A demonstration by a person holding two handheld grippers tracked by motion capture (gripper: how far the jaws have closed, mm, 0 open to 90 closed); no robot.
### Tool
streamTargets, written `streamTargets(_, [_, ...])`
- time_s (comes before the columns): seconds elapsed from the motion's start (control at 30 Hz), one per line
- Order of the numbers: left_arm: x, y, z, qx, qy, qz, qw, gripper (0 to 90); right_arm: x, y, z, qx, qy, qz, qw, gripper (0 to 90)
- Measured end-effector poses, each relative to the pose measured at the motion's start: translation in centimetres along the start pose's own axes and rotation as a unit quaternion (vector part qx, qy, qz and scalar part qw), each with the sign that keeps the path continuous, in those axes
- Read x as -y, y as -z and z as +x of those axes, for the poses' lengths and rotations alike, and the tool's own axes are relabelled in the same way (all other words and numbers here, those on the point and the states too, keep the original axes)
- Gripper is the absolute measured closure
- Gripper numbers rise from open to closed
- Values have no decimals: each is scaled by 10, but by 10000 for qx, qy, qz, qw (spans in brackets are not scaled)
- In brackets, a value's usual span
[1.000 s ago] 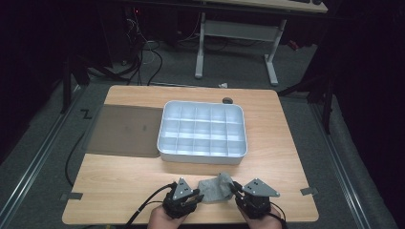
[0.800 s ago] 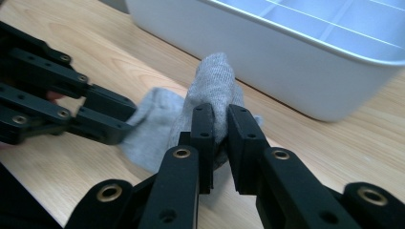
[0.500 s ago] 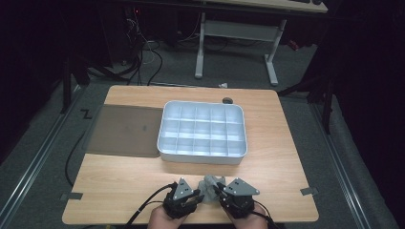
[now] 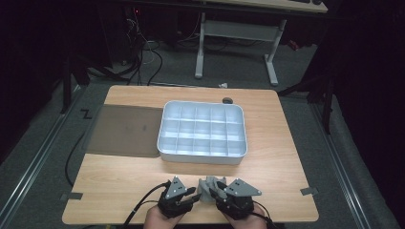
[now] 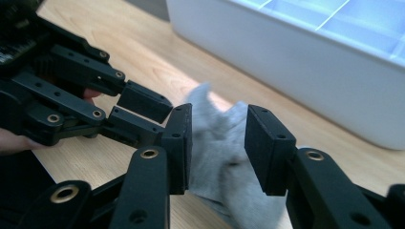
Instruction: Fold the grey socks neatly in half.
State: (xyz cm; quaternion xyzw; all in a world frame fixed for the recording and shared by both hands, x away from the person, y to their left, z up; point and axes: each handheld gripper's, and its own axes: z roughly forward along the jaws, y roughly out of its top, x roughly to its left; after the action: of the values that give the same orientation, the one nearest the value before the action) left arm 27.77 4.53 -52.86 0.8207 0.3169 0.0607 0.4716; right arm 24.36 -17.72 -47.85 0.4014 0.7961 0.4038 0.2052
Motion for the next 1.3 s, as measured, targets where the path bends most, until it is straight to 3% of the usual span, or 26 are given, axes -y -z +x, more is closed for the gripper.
streamTargets(0.17, [-1,5,1,-53,17,-73,10000,671,2,13,-6,133,-82,-91,9998,625])
streamTargets(0.33, [-5,27,0,-174,69,-524,9984,671,17,5,-8,-2,-234,58,9997,611])
streamTargets(0.4, [-10,27,-4,-168,-39,-668,9976,673,20,0,-6,29,-206,138,9997,618])
streamTargets(0.5, [-12,18,-7,-107,-140,-593,9981,674,22,-6,-7,16,-259,180,9995,637])
streamTargets(0.53, [-9,5,-7,-75,-189,-409,9990,680,24,-10,-8,38,-255,231,9994,686])
streamTargets(0.6, [-6,-2,-7,-63,-214,-248,9994,710,25,-12,-9,116,-220,232,9994,833])
streamTargets(0.7, [-3,-12,-10,-58,-324,-89,9994,728,25,-7,-12,231,-250,134,9993,879])
streamTargets(0.87, [-5,-18,-14,-53,-442,-42,9990,724,21,5,-18,302,-338,-83,9989,876])
streamTargets(1.1, [-14,-7,-15,-23,-452,-344,9984,723,17,11,-23,309,-376,-147,9987,874])
streamTargets(1.13, [-19,-6,-18,84,-460,-410,9981,731,17,12,-24,309,-407,-152,9986,874])
streamTargets(1.3, [-22,-31,-23,66,-619,-78,9980,771,17,12,-23,242,-406,-163,9988,874])
